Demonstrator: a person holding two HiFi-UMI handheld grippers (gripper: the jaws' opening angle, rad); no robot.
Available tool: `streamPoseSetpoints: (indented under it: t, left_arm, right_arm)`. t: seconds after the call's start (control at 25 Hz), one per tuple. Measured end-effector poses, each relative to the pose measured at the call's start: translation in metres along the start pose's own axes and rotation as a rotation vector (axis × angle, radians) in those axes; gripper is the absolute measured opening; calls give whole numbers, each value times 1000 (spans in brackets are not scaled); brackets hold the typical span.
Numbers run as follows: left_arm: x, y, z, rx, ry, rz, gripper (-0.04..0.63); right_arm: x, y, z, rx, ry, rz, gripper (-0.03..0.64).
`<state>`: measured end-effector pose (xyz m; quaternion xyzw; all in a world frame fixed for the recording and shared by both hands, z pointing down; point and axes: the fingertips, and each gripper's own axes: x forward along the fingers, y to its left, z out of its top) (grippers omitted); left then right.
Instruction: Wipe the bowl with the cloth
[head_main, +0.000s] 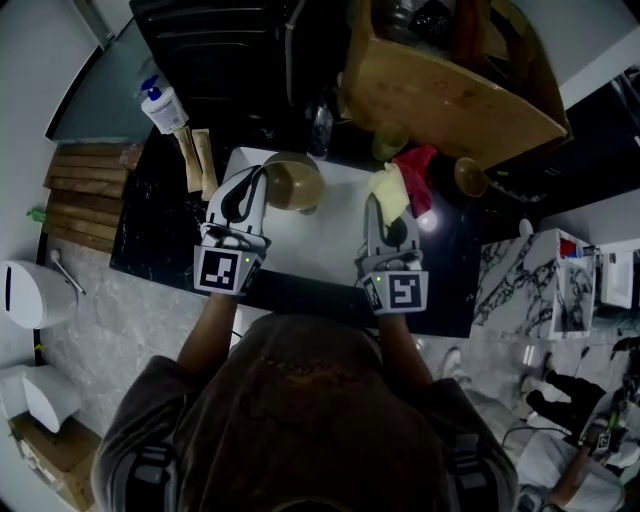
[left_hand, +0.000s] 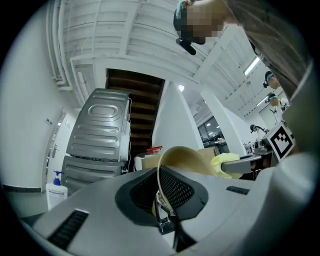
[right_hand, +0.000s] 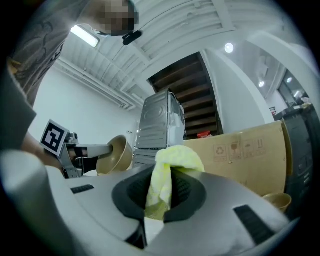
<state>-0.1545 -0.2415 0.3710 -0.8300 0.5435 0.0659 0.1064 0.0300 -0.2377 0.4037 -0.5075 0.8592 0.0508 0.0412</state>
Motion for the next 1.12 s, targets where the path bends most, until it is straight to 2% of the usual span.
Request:
streamPoseSetpoints:
  t: [0.32, 0.48, 0.6, 1.12]
  left_arm:
    - [0, -3, -5, -29, 32, 7, 25]
    - [-2, -2, -8, -33, 28, 11, 25]
    - [-5, 0, -14, -29, 57, 23, 25]
    - [-6, 5, -19, -74, 76, 51, 25]
  right_arm:
    - [-1, 4, -11, 19, 47, 8, 17]
    - [0, 10, -12, 27, 52, 34, 17]
    - [0, 13, -13, 27, 54, 49, 17]
    - [1, 22, -17, 18, 79, 81, 17]
